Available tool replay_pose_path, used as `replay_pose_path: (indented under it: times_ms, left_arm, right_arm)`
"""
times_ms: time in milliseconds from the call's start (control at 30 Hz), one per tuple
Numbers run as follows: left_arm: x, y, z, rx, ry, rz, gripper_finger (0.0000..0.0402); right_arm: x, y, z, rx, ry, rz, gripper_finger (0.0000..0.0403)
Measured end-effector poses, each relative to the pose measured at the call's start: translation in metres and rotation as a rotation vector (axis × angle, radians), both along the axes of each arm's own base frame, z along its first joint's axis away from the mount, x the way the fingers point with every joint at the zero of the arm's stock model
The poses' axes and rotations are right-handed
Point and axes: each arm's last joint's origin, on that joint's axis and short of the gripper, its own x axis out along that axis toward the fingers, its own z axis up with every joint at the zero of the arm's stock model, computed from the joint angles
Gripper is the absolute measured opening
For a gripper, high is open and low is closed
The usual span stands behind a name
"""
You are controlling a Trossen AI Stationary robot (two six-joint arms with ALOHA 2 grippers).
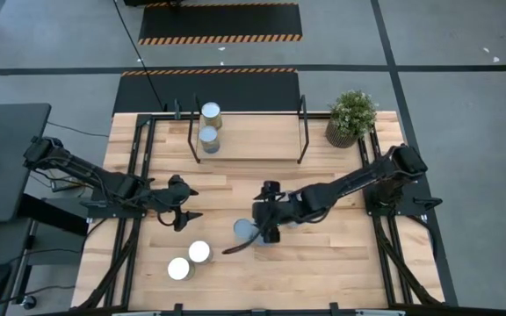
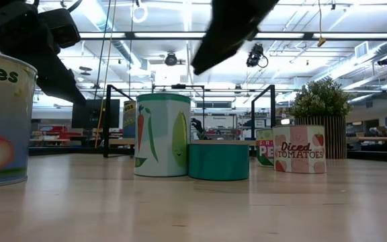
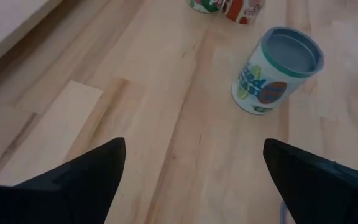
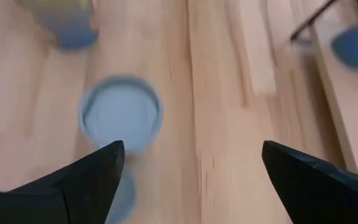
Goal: Pick and place cans onto a shelf
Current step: Put the canned carrots on the shelf
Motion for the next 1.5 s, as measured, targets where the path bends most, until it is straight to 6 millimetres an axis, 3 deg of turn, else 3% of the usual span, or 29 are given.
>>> replay_pose_path:
  times_ms: [200,400,733,1067,1233,1500]
  left_arm:
    - [0.002,-0.003,0.004,-0.010,-0.009,-0.066,0.0386]
    - [0.003,-0.015,0.032,0.016,-0.044,-0.180,0.0386]
    - [0.011,-0.047,0.074,-0.019,0.124,-0.272,0.0386]
    - [0.008,-0.094,0.100,-0.325,0.395,-0.331,0.0386]
    - [-0.009,-0.113,0.100,-0.474,0.470,-0.251,0.0386]
    - [-0.025,-0.146,0.063,-0.537,0.703,-0.046,0.0386]
  right_arm:
    - [-0.011,0.002,-0.007,-0.011,0.093,-0.057,0.0389]
    - [-0.012,0.006,-0.006,-0.047,0.081,-0.070,0.0389]
    - [-0.008,0.005,-0.004,-0.105,0.047,-0.035,0.0389]
    - [0.015,0.006,0.012,-0.019,-0.155,0.199,0.0389]
    - [0.021,-0.001,0.016,0.005,-0.200,0.247,0.0389]
    - [0.029,-0.008,0.009,-0.061,-0.204,0.311,0.0389]
